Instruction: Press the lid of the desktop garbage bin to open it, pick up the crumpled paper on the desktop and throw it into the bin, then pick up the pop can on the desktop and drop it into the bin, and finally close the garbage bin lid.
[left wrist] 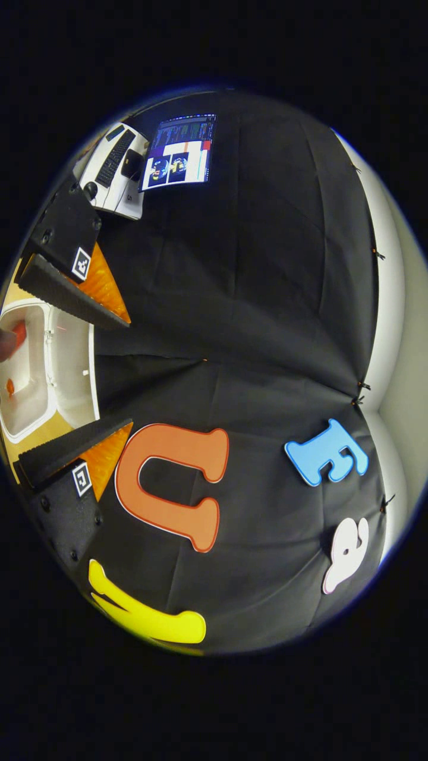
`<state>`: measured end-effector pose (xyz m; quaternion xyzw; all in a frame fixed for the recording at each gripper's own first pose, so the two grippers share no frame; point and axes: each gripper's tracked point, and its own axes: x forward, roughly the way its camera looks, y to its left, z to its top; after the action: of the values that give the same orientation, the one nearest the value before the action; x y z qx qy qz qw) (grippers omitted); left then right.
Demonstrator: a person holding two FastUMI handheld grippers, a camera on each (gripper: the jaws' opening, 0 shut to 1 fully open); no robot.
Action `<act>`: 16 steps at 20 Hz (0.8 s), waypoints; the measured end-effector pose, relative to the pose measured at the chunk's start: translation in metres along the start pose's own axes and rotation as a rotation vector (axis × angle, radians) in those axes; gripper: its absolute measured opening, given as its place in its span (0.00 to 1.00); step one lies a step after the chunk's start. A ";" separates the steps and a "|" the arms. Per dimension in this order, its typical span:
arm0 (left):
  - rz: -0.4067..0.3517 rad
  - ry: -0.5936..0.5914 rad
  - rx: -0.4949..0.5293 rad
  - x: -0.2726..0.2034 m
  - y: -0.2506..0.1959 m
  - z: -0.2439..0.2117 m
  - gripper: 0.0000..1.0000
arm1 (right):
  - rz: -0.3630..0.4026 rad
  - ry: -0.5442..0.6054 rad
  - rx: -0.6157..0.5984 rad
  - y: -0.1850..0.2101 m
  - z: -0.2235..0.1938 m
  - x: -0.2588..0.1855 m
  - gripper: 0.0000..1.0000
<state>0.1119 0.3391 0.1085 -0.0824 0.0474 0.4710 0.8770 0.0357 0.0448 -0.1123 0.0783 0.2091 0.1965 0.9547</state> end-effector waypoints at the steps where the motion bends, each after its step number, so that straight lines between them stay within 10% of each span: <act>1: 0.023 0.020 -0.005 0.008 0.002 -0.002 0.95 | -0.005 -0.001 0.001 -0.001 0.002 0.001 0.91; 16: 0.102 0.204 -0.015 -0.008 -0.004 -0.062 0.94 | -0.021 0.034 0.022 -0.012 -0.016 -0.004 0.90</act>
<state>0.1104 0.3183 0.0493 -0.1341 0.1369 0.5046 0.8418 0.0300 0.0334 -0.1284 0.0833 0.2285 0.1854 0.9521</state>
